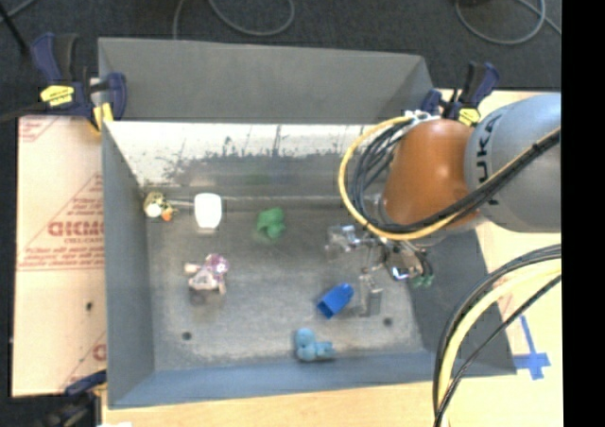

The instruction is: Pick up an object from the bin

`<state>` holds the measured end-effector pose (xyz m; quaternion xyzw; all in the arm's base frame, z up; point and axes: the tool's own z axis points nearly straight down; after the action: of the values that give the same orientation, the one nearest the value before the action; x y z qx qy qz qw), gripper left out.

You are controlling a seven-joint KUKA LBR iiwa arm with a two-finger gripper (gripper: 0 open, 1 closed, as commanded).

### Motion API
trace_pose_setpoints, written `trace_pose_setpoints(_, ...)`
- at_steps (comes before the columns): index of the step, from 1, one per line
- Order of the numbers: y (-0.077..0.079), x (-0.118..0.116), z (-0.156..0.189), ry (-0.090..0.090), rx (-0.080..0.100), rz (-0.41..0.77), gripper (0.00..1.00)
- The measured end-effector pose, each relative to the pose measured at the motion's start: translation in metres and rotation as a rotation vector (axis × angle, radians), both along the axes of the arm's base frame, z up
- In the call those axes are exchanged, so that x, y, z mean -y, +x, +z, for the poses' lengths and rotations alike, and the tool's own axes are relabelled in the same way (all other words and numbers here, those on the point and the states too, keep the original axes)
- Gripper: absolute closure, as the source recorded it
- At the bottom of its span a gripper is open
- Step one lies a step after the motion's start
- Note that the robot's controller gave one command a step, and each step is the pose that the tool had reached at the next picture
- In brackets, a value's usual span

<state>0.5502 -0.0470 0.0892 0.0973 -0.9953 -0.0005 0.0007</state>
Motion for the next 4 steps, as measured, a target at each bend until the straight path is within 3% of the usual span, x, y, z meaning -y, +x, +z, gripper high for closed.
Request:
trace_pose_setpoints(1,-0.014,-0.007,-0.006,-0.006,0.006,0.184,0.0)
trace_pose_setpoints(2,-0.039,-0.03,-0.017,0.0,0.006,0.328,1.0)
trace_pose_setpoints(3,-0.039,-0.03,-0.017,-0.001,0.006,0.329,1.0)
trace_pose_setpoints(4,-0.053,-0.026,0.023,0.002,-0.004,0.322,1.0)
